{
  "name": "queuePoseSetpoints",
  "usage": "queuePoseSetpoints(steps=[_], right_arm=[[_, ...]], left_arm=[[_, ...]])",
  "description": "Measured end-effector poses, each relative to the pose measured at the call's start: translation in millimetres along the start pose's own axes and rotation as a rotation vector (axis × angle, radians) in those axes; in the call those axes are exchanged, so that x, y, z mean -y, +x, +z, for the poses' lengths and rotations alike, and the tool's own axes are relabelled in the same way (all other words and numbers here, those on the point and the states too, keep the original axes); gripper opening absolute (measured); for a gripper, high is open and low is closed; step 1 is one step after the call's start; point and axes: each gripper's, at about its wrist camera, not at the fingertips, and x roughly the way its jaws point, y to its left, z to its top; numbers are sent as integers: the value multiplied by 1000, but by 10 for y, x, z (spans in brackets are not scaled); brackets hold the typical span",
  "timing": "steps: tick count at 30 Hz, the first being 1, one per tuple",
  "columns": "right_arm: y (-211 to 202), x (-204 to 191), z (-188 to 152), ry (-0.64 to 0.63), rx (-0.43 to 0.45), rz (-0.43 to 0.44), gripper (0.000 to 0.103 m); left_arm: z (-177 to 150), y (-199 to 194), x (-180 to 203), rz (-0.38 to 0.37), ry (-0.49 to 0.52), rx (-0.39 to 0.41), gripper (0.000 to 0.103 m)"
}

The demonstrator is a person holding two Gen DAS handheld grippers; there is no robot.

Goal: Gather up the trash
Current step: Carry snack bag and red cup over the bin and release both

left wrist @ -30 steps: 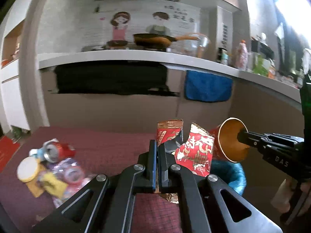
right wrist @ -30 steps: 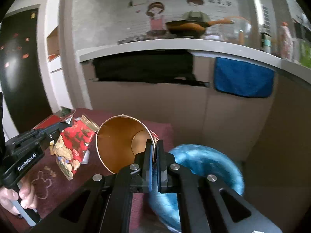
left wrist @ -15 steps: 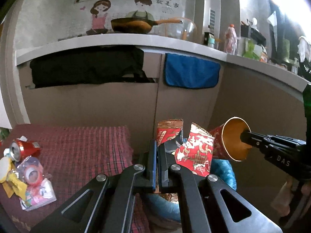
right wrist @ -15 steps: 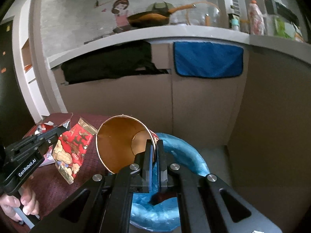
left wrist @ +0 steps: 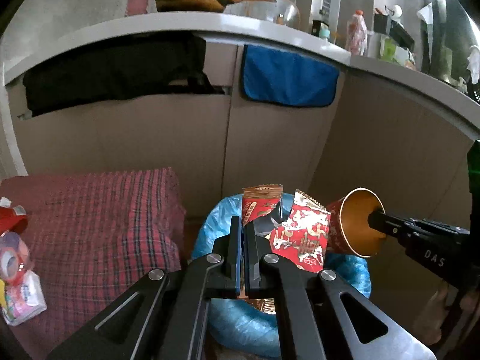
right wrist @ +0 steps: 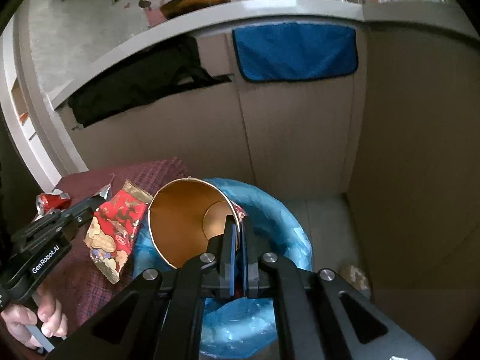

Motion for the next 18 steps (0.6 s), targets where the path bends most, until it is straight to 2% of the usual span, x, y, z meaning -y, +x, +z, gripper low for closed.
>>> queuePoseSetpoints(steps=[11,13,14,16,17,18], right_arm=[[239,62,7,8,-32,-15,2],[233,48,-8,5,-24,-11,5],[224,45,-19,6,-19,-9,8],[210,40,-34,3,-8,-18,15],[204,40,-44,4,-5,-17,27],[179,36,-52,8,5,-10,36]], left_arm=[[-14,251,-4,-20,-5,-42,1],[-10,281,-9,-44,-10,-58,5],[-6,285,-23,-55,-19,-61,9],[-1,277,-52,-62,-36,-61,26],[3,260,-72,-71,-46,-53,41],[8,238,-93,-83,-54,-45,48]])
